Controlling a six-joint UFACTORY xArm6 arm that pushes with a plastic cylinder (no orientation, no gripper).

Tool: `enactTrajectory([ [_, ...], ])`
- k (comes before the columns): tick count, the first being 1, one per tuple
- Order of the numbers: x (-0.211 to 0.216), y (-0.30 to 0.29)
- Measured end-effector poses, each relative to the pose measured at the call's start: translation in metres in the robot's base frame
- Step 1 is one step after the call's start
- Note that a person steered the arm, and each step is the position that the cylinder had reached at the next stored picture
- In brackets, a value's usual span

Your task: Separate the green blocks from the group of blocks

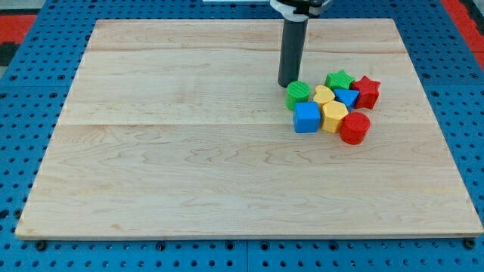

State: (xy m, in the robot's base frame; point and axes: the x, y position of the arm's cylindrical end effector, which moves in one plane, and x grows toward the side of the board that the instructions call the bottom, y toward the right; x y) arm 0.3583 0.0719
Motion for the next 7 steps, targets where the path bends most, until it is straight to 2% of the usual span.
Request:
enactTrajectory([
  [2,0.002,-0.004],
  [3,-0.053,0.013],
  [4,-0.08,0.015],
  [7,-0.08,0.013],
])
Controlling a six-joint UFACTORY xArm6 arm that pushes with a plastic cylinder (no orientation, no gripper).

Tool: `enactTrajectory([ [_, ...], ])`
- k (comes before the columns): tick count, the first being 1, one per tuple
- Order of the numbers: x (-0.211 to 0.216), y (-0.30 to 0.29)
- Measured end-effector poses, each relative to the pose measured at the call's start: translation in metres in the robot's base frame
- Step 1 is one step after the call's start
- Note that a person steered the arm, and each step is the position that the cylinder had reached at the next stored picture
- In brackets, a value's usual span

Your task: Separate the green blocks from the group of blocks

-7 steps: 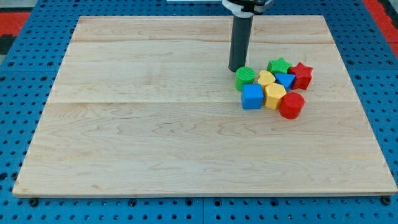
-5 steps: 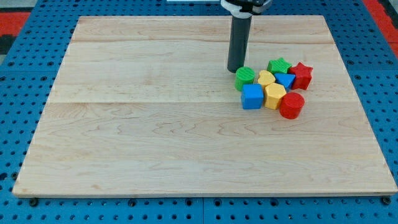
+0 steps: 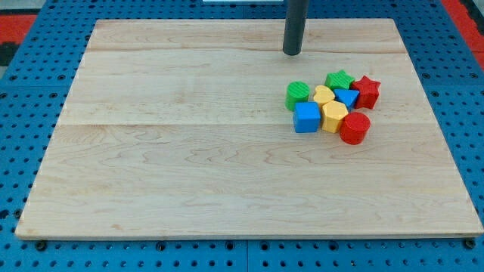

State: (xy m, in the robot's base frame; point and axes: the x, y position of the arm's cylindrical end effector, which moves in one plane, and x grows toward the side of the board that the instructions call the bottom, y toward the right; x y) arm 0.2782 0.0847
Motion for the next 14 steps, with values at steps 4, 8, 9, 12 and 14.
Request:
enactTrajectory([
  [4,0.001,0.051],
  [8,0.084,0.02],
  [9,0.11,-0.008],
  [12,0.185,-0.071],
  [14,0.218,-0.036],
])
